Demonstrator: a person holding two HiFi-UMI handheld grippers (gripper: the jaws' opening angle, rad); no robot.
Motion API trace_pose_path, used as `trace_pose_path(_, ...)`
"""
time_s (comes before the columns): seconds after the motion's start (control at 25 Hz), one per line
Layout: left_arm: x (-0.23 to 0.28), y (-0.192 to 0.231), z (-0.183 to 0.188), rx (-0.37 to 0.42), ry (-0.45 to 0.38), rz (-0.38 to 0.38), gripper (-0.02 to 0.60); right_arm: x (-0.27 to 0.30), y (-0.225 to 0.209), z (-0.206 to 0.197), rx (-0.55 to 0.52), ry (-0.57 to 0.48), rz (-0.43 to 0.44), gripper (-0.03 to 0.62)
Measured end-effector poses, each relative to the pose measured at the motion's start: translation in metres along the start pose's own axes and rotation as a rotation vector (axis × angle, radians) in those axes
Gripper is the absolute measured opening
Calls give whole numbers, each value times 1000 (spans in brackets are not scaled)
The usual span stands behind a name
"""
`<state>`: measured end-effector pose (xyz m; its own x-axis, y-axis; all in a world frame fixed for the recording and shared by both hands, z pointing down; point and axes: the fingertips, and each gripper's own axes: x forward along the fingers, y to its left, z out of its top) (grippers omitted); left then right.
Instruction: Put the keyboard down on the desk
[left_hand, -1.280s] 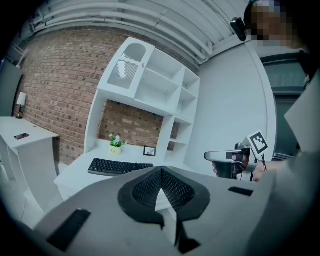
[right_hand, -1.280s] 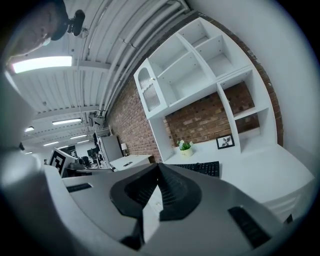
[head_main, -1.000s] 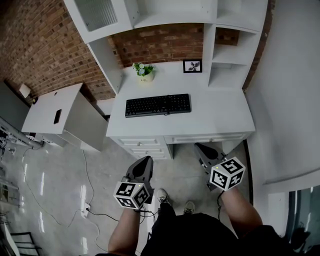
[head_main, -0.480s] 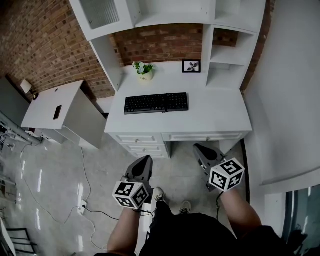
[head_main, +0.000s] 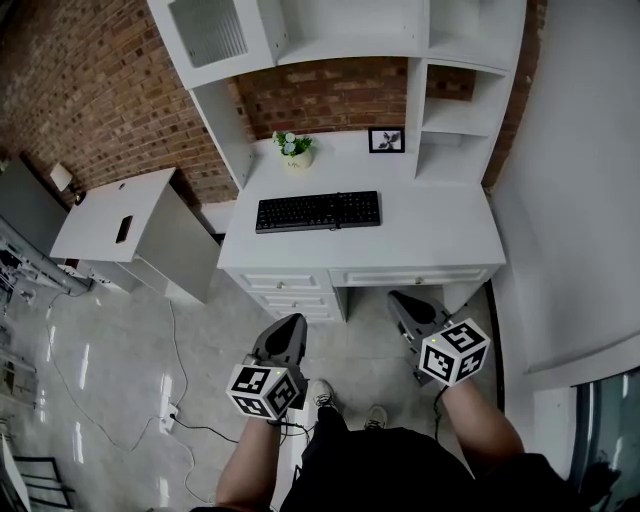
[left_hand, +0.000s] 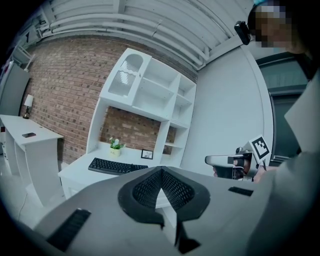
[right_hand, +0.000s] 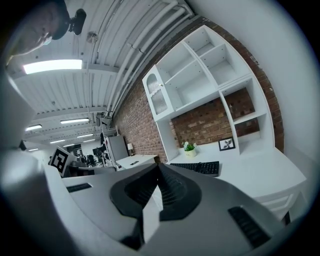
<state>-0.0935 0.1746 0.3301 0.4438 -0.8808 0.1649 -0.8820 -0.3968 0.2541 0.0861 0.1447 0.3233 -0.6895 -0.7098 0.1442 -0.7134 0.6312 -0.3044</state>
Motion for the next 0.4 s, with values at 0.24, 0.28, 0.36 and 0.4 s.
trace_pose_path(0.24,-5,-5,2,-1,-1,-7,17,-7,6,2,-2,-1,-1,17)
trace_pose_path(0.28,-7,-6,2,-2,1,-10,17,-8,7,1,-3,1,-2,17)
trace_pose_path(0.36,-9,-7,2,-3,1,-13,17,-11,10,1,-6,3,-4,17)
trace_pose_path(0.4,-11,-8,2,-3,1,-14,17,-12,11,1,-8,2,-4,17)
